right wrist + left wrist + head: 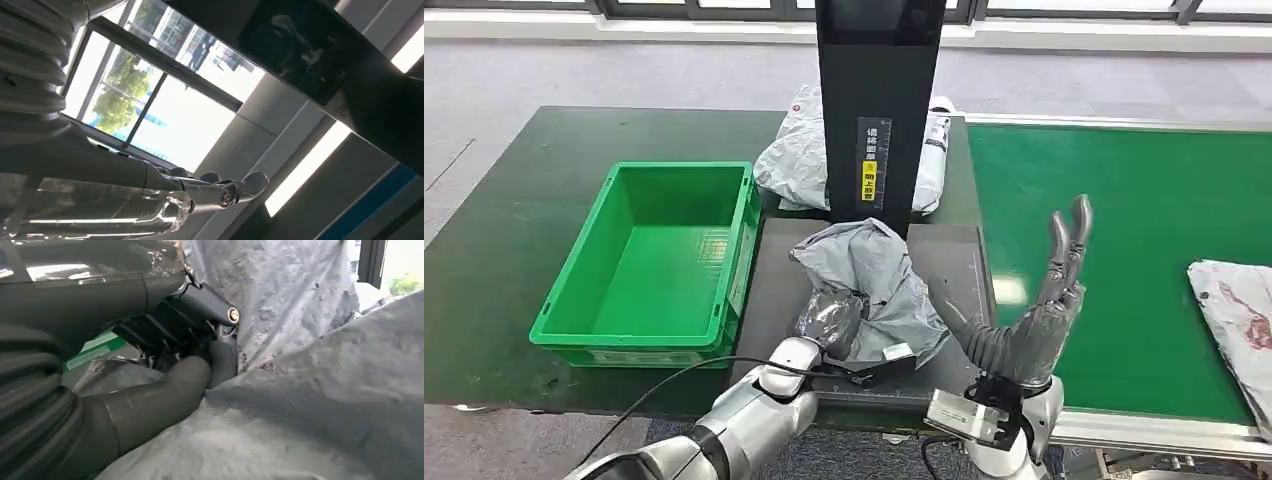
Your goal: Moved the parcel from conveyor to table for the left to box.
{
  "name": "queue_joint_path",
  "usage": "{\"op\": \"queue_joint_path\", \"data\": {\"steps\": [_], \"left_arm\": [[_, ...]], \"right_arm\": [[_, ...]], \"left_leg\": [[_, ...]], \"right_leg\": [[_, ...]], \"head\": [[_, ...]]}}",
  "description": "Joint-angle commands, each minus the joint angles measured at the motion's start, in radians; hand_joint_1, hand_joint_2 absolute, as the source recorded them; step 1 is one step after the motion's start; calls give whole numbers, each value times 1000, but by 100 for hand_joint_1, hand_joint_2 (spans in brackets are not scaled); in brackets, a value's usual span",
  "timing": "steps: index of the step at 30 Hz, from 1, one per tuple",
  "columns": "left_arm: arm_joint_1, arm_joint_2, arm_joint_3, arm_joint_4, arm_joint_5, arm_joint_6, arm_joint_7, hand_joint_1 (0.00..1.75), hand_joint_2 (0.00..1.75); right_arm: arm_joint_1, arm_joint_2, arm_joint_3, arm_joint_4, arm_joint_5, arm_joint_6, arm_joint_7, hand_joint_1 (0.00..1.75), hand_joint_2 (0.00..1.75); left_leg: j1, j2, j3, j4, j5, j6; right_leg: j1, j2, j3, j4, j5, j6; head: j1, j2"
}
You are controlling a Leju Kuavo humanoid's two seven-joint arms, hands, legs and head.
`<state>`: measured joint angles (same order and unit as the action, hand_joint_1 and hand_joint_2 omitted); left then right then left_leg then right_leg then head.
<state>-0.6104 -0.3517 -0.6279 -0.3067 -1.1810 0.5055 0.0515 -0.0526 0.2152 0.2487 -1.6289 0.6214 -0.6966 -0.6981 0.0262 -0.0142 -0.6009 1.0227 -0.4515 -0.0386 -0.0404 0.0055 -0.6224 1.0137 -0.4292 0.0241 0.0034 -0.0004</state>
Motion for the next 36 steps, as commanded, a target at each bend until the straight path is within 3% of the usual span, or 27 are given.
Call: {"op": "queue_joint_path", "data": {"steps": [1,4,6,13,15,16,17,26,29,32,33,34,36], "left_arm": [[-17,34,16,53,-78,9,34,175,175],[-18,45,13,23,-205,193,130,175,175],[32,76,59,-179,-313,193,181,175,175],[32,76,59,-179,-313,193,181,175,175],[86,103,103,-363,-390,193,195,175,175],[104,153,41,-527,-390,193,261,175,175],[-32,434,-246,-1005,-390,193,647,175,175],[-26,494,-178,-1080,-390,193,647,175,175],[27,512,-100,-1111,-390,193,647,175,175],[63,503,-57,-1103,-390,193,636,175,175],[137,479,32,-1099,-390,193,575,175,175],[136,431,76,-1032,-390,193,557,175,175],[136,431,76,-1032,-390,193,557,175,175]], "right_arm": [[-37,-42,21,63,-13,-2,0,0,175],[-18,-33,12,45,8,-2,0,0,175],[-3,-27,7,32,19,-2,0,0,175],[-3,-27,7,32,19,-2,0,0,175],[6,-17,0,24,32,-2,0,0,175],[7,-11,-4,23,38,-2,0,0,175],[8,17,-33,23,65,-2,0,0,175],[10,23,-40,22,66,-2,0,0,175],[16,22,-42,17,66,-2,0,0,175],[18,18,-38,19,65,-2,0,0,175],[19,15,-33,22,65,-2,0,0,175],[22,8,-26,20,59,-2,0,0,175],[22,8,-26,20,59,-2,0,0,175]], "left_leg": [[0,6,7,-5,0,4],[0,4,4,-3,0,2],[0,2,2,-1,0,2],[0,3,2,-2,0,2],[0,3,3,-3,0,3],[0,3,2,-2,0,2],[0,3,2,-2,0,2],[1,3,1,-1,0,1],[1,4,3,-2,1,1],[1,4,3,-2,0,1],[1,4,4,-3,0,2],[1,5,5,-4,0,2],[1,3,4,-3,1,2]], "right_leg": [[2,3,5,-6,2,-5],[1,2,3,-3,1,-3],[1,1,1,-1,0,-2],[1,1,2,-2,1,-3],[1,1,2,-3,1,-4],[1,1,2,-3,1,-4],[1,1,1,-2,0,-4],[2,2,0,0,0,-3],[2,1,1,-2,0,-5],[2,3,1,-2,0,-3],[2,2,2,-2,0,-4],[2,3,3,-3,1,-4],[1,2,3,-3,0,-3]], "head": [[0,0],[0,0],[0,0],[0,0],[0,0],[0,0],[0,0],[0,0],[0,0],[0,0],[0,0],[0,0],[0,0]]}}
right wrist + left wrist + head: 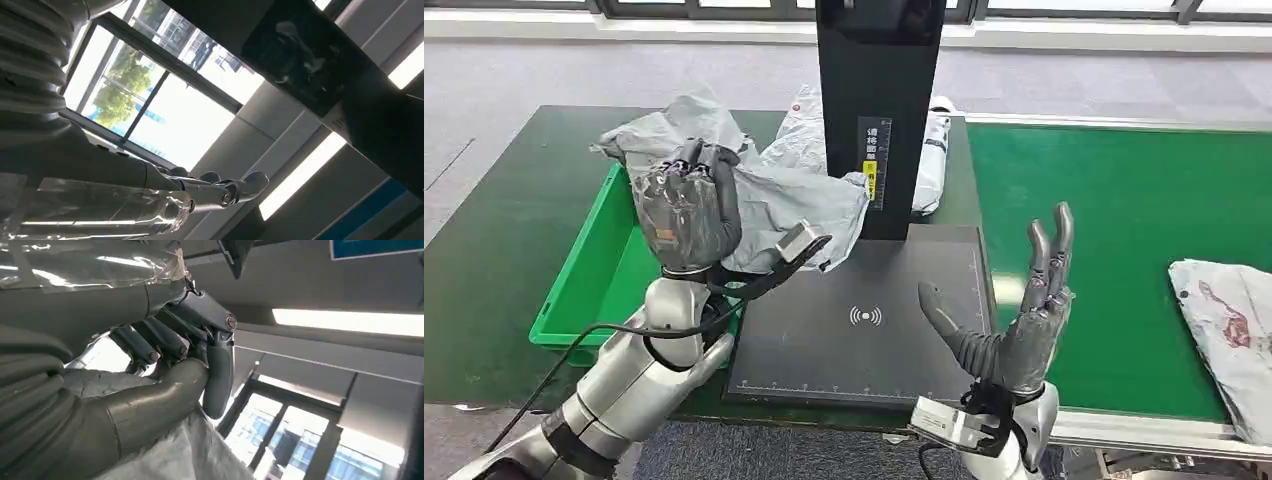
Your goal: Moved the parcel from conveyor to table for the left to box.
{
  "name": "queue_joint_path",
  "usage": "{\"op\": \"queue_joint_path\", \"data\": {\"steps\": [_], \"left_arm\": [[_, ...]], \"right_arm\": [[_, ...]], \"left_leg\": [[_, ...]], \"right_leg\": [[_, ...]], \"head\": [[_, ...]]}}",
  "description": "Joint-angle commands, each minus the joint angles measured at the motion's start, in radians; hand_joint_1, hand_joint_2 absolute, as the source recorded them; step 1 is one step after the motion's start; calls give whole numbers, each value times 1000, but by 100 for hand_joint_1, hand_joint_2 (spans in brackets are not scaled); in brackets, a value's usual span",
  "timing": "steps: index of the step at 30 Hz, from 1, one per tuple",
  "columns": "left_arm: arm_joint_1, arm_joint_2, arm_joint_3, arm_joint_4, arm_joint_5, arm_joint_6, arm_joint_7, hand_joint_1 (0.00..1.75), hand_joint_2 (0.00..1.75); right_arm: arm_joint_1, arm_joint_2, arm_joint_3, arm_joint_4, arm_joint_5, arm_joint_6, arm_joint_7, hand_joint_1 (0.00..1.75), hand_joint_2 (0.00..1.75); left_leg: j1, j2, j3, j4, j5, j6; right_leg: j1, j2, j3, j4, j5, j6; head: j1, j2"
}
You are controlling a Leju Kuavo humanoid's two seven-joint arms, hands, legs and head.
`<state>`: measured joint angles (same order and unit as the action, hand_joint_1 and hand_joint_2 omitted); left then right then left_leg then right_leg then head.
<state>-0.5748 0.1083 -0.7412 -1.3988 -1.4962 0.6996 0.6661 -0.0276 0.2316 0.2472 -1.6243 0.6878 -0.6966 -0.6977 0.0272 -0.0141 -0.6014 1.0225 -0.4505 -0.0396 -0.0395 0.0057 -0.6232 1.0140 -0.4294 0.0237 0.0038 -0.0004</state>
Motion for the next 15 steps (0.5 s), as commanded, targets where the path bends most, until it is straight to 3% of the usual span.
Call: {"op": "queue_joint_path", "data": {"steps": [1,4,6,8,11,15], "left_arm": [[100,-29,189,60,-75,-1,-58,175,175],[100,-29,189,60,-75,-1,-58,175,175],[146,-67,272,91,-75,-1,-113,175,175],[219,-227,574,135,-47,-1,-407,175,175],[220,-320,793,190,-63,-1,-610,175,175],[214,-339,816,209,-74,-1,-627,175,175]], "right_arm": [[-3,-8,-24,16,-7,-2,0,0,175],[-3,-8,-24,16,-7,-2,0,0,175],[-8,-19,-17,22,-19,-2,0,0,175],[-11,-38,-11,25,-36,-2,0,0,175],[-15,-28,-15,38,-27,-2,0,0,175],[-7,-25,-21,33,-23,-2,0,0,175]], "left_leg": [[-1,4,5,-4,0,3],[1,2,3,-2,0,3],[0,2,5,-4,0,4],[0,2,4,-3,0,3],[0,5,5,-3,0,4],[0,3,3,-2,-1,3]], "right_leg": [[0,2,4,-4,0,-3],[2,0,3,-3,0,-3],[2,-1,5,-5,0,-5],[1,0,4,-3,0,-3],[1,3,4,-5,1,-3],[1,1,3,-2,0,-3]], "head": [[0,0],[0,0],[0,0],[0,0],[0,0],[0,0]]}}
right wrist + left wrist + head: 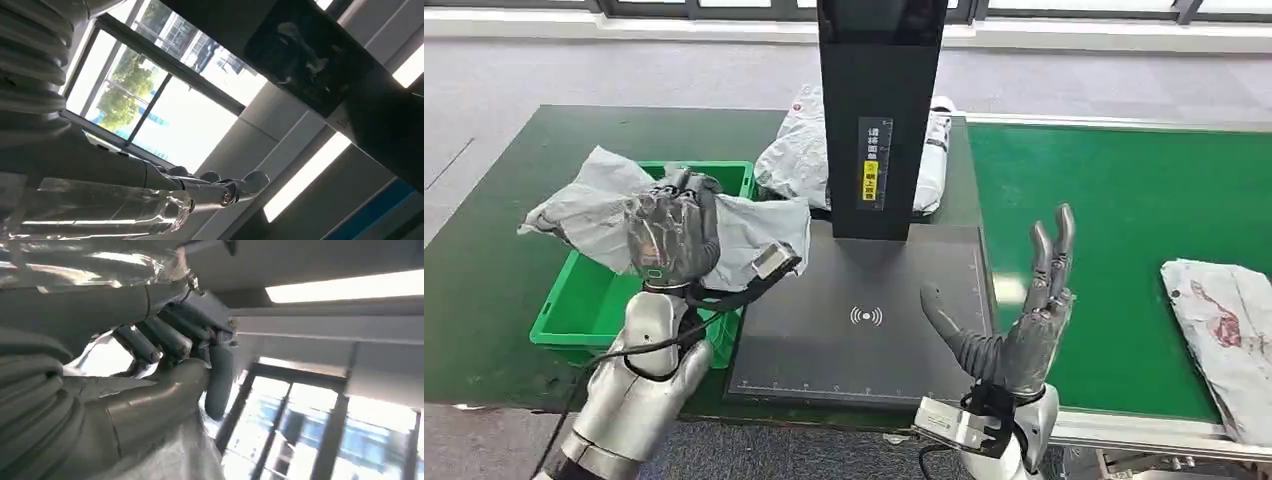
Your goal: Moved the parcel from conveyor to table for the left to box.
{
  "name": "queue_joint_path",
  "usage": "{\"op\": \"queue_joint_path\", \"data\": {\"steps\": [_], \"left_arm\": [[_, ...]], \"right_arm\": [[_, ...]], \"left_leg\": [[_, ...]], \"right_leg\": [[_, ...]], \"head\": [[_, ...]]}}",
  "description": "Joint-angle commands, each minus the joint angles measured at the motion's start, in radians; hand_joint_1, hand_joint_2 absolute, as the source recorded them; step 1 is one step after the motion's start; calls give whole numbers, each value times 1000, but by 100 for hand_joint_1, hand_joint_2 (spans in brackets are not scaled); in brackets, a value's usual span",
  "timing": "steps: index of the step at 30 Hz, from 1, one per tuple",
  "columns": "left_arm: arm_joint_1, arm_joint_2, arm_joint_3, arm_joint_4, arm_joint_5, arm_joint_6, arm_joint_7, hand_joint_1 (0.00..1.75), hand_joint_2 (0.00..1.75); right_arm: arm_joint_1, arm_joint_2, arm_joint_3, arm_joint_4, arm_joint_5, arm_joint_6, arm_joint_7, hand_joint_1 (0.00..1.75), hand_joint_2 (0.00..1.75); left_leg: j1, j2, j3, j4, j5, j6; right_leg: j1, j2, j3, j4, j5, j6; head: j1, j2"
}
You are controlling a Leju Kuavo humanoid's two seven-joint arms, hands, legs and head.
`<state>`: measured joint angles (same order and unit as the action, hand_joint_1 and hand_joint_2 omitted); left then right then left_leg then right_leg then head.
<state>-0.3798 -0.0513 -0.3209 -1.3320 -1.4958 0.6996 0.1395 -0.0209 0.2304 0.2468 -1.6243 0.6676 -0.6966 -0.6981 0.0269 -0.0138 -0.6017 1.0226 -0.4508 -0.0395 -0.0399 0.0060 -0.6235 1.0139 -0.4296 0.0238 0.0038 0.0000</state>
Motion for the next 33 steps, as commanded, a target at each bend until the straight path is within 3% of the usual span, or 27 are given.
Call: {"op": "queue_joint_path", "data": {"steps": [1,7,8,9,11,15,19,22,32,33], "left_arm": [[19,-183,398,143,-75,-1,-104,175,175],[22,-169,349,157,-69,-1,-56,175,175],[14,-179,380,151,-75,-1,-88,28,175],[15,-189,395,149,-70,-1,-108,0,175],[16,-198,415,149,-66,-1,-128,0,175],[9,-272,590,133,-27,-1,-289,0,175],[9,-272,590,133,-27,-1,-289,0,175],[2,-298,679,113,39,-1,-397,0,175],[13,-298,760,19,308,-1,-606,0,175],[3,-298,784,44,439,-1,-709,0,175]], "right_arm": [[-12,-24,-21,32,-2,-2,0,0,175],[-11,-27,-20,31,-3,-2,0,0,175],[-13,-25,-20,33,-2,-2,0,0,175],[-13,-26,-20,35,-1,-2,0,0,175],[-13,-25,-21,36,0,-2,0,0,175],[-11,-25,-23,41,-2,-2,0,0,175],[-11,-25,-23,41,-2,-2,0,0,175],[-15,-21,-27,49,-5,-2,0,0,175],[-27,-12,-67,78,-15,-2,0,0,175],[-35,-7,-92,107,-34,-2,0,0,175]], "left_leg": [[0,3,5,-3,0,3],[1,3,3,-2,-1,2],[0,3,4,-3,-1,3],[0,3,5,-3,-1,3],[0,2,4,-3,-1,3],[0,4,5,-3,-1,3],[0,3,4,-3,-1,2],[1,3,3,-2,-1,2],[0,3,4,-2,-1,2],[1,4,5,-3,-1,3]], "right_leg": [[1,1,3,-3,1,-4],[2,0,3,-2,0,-3],[1,1,3,-3,0,-3],[2,1,4,-4,0,-4],[2,0,3,-3,0,-3],[2,1,4,-3,0,-4],[1,1,3,-3,0,-4],[2,0,3,-3,0,-4],[2,1,3,-3,0,-4],[3,1,4,-4,0,-5]], "head": [[0,0],[0,0],[0,0],[0,0],[0,0],[0,0],[0,0],[0,0],[0,0],[0,0]]}}
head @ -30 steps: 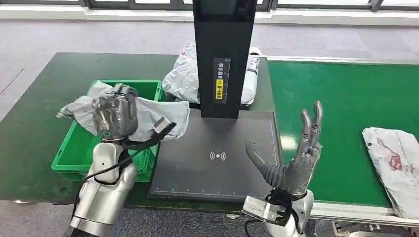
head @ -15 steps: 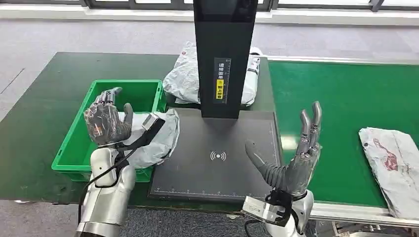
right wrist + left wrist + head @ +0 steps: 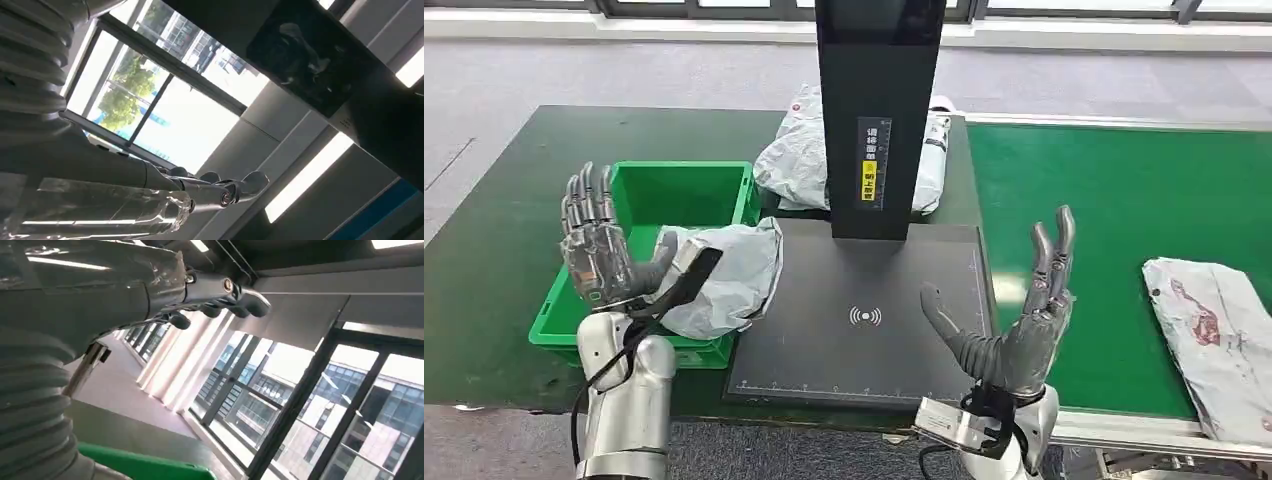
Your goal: Moved the parcel from conveyor to table for the left to box.
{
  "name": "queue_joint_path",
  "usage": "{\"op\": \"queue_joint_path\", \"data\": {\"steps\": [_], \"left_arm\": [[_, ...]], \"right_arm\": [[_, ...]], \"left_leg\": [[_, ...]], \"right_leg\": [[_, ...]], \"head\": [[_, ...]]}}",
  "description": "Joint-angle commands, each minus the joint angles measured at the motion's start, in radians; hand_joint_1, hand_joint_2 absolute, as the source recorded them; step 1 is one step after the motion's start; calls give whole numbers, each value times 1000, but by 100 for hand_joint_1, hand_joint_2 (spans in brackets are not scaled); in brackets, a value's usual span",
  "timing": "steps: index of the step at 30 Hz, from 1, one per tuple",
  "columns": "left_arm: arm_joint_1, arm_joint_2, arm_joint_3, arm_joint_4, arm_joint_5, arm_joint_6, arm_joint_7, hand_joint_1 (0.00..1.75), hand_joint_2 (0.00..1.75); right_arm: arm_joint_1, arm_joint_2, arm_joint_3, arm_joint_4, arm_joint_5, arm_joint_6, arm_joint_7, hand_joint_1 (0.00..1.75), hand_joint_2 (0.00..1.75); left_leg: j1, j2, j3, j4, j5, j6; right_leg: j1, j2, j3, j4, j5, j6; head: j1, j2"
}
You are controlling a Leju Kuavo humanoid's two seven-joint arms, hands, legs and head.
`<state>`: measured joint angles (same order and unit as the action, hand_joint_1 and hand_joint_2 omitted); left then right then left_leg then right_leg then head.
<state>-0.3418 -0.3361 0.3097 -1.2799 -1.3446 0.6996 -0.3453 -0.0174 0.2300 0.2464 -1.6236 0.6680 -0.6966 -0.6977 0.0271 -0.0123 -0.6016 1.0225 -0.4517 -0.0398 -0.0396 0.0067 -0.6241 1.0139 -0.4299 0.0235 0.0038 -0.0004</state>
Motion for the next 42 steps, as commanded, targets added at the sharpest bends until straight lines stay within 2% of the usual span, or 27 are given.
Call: {"op": "queue_joint_path", "data": {"steps": [1,4,5,6,7,9,10,12,13,14,16,18,26,27,32,36,39,42], "left_arm": [[-45,-13,155,49,467,-1,-353,0,175],[41,-13,-135,-49,804,-1,-353,0,175],[51,-13,-157,-64,831,-1,-353,0,175],[91,42,-320,-137,1040,-1,-353,0,175],[106,72,-383,-192,1133,-13,-353,0,175],[147,83,-413,-304,1246,-112,-353,0,175],[170,71,-405,-371,1296,-205,-353,0,175],[207,36,-367,-425,1312,-321,-353,0,175],[222,6,-329,-452,1336,-433,-353,0,175],[233,-13,-305,-458,1359,-517,-353,0,175],[255,-13,-301,-444,1429,-641,-353,0,175],[268,-13,-312,-428,1456,-707,-353,0,175],[268,-13,-312,-428,1456,-707,-353,0,175],[273,-13,-313,-406,1489,-763,-353,0,175],[324,-13,-354,-372,1549,-855,-353,0,175],[344,-13,-362,-363,1553,-869,-353,0,175],[342,-13,-354,-375,1535,-863,-353,0,175],[346,-13,-348,-380,1530,-865,-353,0,175]], "right_arm": [[-57,-2,-145,142,-40,-2,0,0,175],[-122,35,-375,256,49,-2,0,0,175],[-136,32,-406,284,62,-2,0,0,175],[-188,43,-560,349,131,-2,0,0,175],[-219,68,-686,374,250,-2,9,0,175],[-291,74,-862,454,353,-2,0,0,175],[-328,62,-986,486,494,-2,66,0,175],[-389,47,-1146,516,618,-2,54,0,175],[-418,16,-1198,598,693,-2,119,0,175],[-433,-5,-1227,636,703,-2,149,0,175],[-437,-55,-1222,695,802,-2,295,0,175],[-432,-72,-1213,720,817,-2,348,0,175],[-432,-72,-1213,720,817,-2,348,0,175],[-424,-72,-1189,709,843,-2,406,0,175],[-414,-124,-1127,769,869,-2,551,0,175],[-430,-177,-1084,888,903,-2,709,0,175],[-467,-253,-1040,1106,903,-2,853,0,175],[-493,-288,-1015,1229,903,-2,918,0,175]], "left_leg": [[0,2,3,-1,0,2],[0,-1,5,-4,1,4],[1,-4,2,-2,1,3],[1,-4,2,-2,1,4],[0,-4,3,-3,1,4],[0,-4,1,-1,2,4],[0,-6,2,-3,2,5],[-1,-2,2,-1,0,5],[-1,-3,3,-2,0,6],[-1,-5,1,1,0,4],[-1,-5,5,-2,0,6],[-1,-6,3,0,-1,5],[-1,-2,3,0,-2,5],[-1,-3,1,1,-2,5],[-1,-2,4,-2,-2,7],[-2,-1,3,-1,-3,6],[-2,-1,4,-2,-3,7],[-1,0,2,0,-3,6]], "right_leg": [[1,1,3,-2,0,-2],[2,-3,6,-5,1,-3],[2,-5,5,-4,0,-2],[2,-5,5,-4,0,-2],[2,-6,6,-5,1,-3],[1,-6,4,-4,1,-2],[1,-9,7,-5,1,-3],[1,-4,6,-4,1,-1],[0,-4,7,-6,2,-1],[0,-5,5,-3,0,0],[1,-7,10,-8,1,-2],[0,-6,8,-4,0,0],[0,-2,6,-3,0,-1],[0,-3,4,-2,0,0],[0,-3,8,-6,0,0],[-1,-2,7,-4,-1,0],[0,-2,8,-5,0,-1],[0,-1,6,-4,-1,1]], "head": [[0,0],[0,0],[0,0],[0,0],[0,0],[0,0],[0,0],[0,0],[0,0],[0,0],[0,0],[0,0],[0,0],[0,0],[0,0],[0,0],[0,0],[0,0]]}}
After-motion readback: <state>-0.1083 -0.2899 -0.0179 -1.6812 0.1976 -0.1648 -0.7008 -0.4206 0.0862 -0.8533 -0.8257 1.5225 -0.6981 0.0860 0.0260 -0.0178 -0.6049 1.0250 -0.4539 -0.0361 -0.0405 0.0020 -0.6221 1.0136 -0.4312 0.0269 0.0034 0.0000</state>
